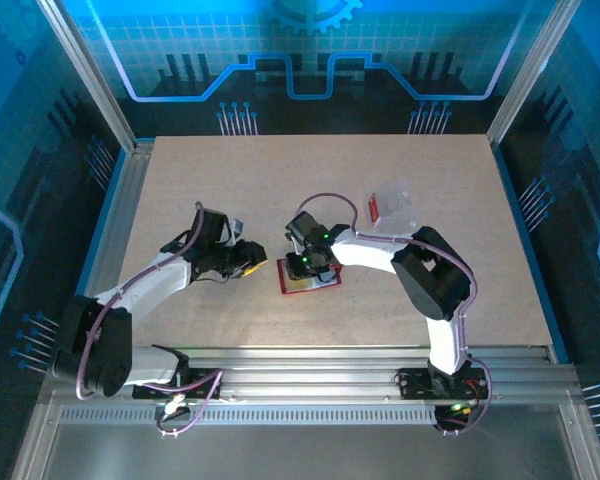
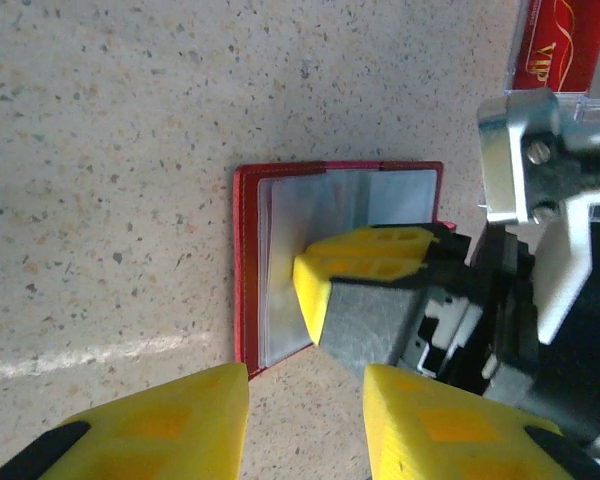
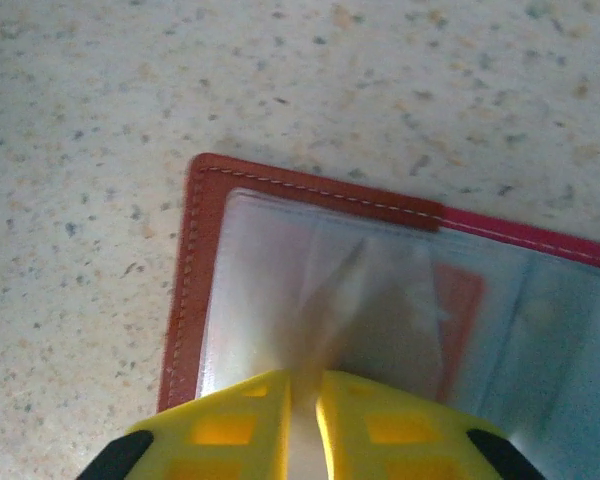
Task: Put the credit cards into the card holder
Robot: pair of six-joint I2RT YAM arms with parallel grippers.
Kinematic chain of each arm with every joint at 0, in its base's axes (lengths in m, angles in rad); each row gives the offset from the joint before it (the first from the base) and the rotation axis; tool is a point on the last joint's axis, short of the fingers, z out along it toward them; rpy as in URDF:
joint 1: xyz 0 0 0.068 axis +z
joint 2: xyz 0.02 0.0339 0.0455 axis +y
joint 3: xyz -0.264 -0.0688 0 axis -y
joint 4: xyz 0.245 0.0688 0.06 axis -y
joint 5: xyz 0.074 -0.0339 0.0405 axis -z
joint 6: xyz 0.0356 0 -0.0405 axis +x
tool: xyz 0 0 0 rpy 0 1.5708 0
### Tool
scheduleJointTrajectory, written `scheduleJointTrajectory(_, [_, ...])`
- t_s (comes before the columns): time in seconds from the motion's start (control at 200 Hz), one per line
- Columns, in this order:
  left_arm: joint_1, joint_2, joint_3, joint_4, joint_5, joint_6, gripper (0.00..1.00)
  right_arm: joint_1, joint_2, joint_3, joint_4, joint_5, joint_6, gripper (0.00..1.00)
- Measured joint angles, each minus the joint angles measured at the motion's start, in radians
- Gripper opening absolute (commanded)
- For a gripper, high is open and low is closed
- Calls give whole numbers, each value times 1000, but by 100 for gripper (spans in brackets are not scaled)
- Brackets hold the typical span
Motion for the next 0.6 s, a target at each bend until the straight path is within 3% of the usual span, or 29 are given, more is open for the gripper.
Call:
scheduleJointTrajectory(0.175, [-25,66,47,-7,-21,7,39,-15,-60,13,-112,33,-52,35])
scheduleJointTrajectory(0.25, [-50,85,64,-13,-29,16,39,-43,-105,56,-189,88,-68,46])
scheduleJointTrajectory(0.31, [-71,100,79,-16,-37,26,40,-74,-137,111,-243,143,-85,48])
scheduleJointTrajectory(0.44, [-114,129,109,-14,-60,45,41,-174,-154,270,-359,360,-100,51])
scheduleJointTrajectory(0.6, [-158,147,120,19,-74,58,41,-278,-39,457,-482,637,-125,61])
